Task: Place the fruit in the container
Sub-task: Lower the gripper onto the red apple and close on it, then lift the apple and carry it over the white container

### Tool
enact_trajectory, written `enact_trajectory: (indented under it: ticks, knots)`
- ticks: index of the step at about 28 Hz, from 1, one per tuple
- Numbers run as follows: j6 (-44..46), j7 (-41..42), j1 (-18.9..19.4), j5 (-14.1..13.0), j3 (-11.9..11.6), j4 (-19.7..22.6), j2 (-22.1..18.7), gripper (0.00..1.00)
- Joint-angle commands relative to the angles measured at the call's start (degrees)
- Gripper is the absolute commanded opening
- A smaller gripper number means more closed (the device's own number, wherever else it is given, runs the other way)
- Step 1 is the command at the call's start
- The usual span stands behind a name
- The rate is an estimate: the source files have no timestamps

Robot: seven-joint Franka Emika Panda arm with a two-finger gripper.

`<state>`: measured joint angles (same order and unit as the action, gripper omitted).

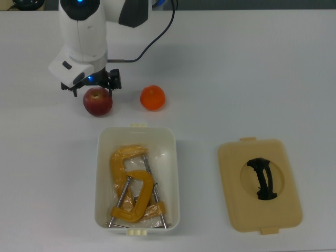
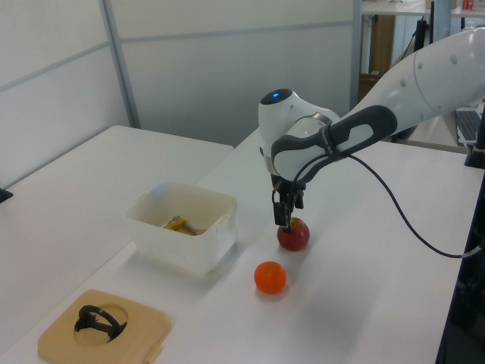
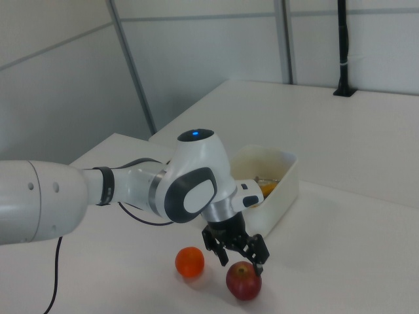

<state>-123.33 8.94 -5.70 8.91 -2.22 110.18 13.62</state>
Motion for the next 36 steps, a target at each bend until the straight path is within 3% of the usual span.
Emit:
enact_trajectory:
  ticks: [1,14,15,18,21,22,26,27,31,32,36]
  knots:
    - [-2.00,1.61,-0.27,1.64,-0.24,0.12,1.58,1.00]
    - [-4.28,0.99,-0.19,3.57,0.20,0.04,4.93,0.97]
    - [-4.28,1.08,-0.19,3.66,0.20,0.04,4.93,0.79]
    - [-4.20,1.08,-0.19,3.75,0.20,-0.05,4.84,0.41]
    - [-3.41,1.08,-0.19,3.40,0.20,-0.75,4.14,0.12]
    - [-2.97,0.99,-0.19,3.05,0.20,-1.10,3.87,0.08]
    - [3.52,1.17,-0.19,1.21,0.29,-5.31,2.82,0.08]
    - [7.98,1.08,-0.01,-0.71,0.37,-8.89,2.82,0.09]
    - [13.99,0.82,0.16,-6.08,0.37,-16.65,3.08,0.11]
    - [14.35,0.55,0.25,-8.88,0.37,-19.01,2.99,0.11]
    - [13.74,-1.38,0.52,-13.03,0.55,-21.58,3.34,0.12]
